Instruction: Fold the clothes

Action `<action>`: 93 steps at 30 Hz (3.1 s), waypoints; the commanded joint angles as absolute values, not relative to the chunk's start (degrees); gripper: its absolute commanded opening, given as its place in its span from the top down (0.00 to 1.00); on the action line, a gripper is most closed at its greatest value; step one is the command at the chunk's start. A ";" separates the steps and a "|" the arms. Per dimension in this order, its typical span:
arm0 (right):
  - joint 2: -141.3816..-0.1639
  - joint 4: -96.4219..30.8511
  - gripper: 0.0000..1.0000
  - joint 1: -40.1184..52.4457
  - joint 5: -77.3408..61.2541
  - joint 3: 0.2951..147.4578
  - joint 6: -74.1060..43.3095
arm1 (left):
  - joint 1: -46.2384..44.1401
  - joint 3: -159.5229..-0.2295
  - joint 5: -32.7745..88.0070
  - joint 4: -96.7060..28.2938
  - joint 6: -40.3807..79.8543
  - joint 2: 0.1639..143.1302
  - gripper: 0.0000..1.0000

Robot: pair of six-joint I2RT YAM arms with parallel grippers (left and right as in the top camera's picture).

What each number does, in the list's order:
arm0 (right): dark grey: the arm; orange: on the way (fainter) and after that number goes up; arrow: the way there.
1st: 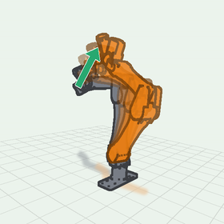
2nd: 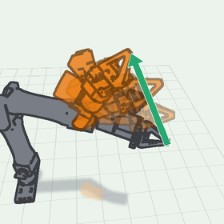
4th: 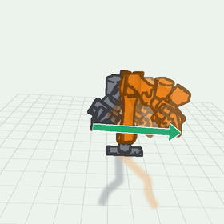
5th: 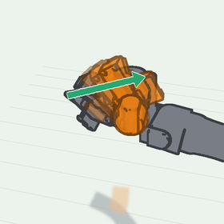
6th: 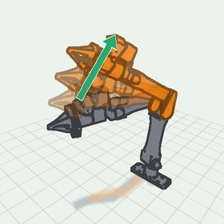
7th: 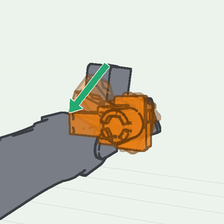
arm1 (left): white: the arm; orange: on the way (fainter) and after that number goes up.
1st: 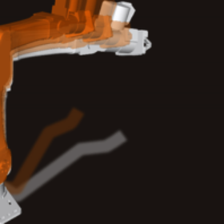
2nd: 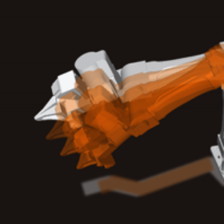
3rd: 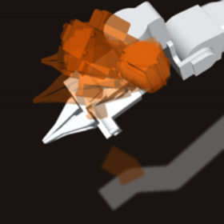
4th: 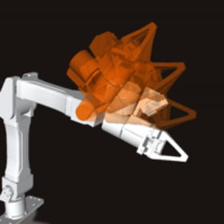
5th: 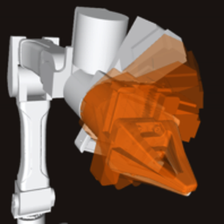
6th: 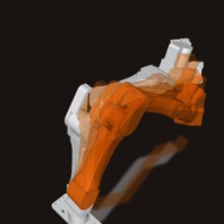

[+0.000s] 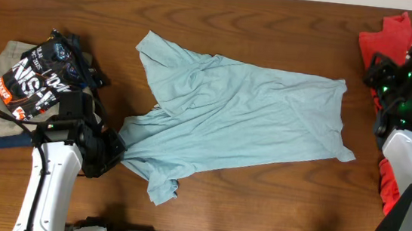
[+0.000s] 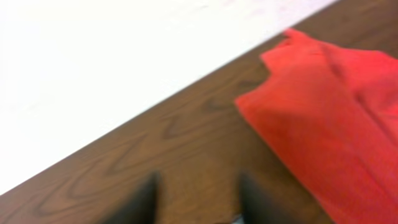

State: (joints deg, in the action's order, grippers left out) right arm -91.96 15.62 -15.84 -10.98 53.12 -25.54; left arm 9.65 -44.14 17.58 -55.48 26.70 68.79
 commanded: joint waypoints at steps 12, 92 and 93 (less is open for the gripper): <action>-92.05 -21.21 0.01 -16.16 -7.55 52.36 -14.79 | 9.89 -44.75 16.82 -55.02 25.69 68.93 0.94; -92.25 -14.11 0.11 -13.98 1.10 39.48 -19.03 | 9.89 -44.75 16.84 -52.42 25.69 68.93 0.94; -92.20 -14.63 0.09 -14.00 1.13 39.55 -18.96 | 9.89 -44.75 16.84 -52.42 25.71 68.93 0.94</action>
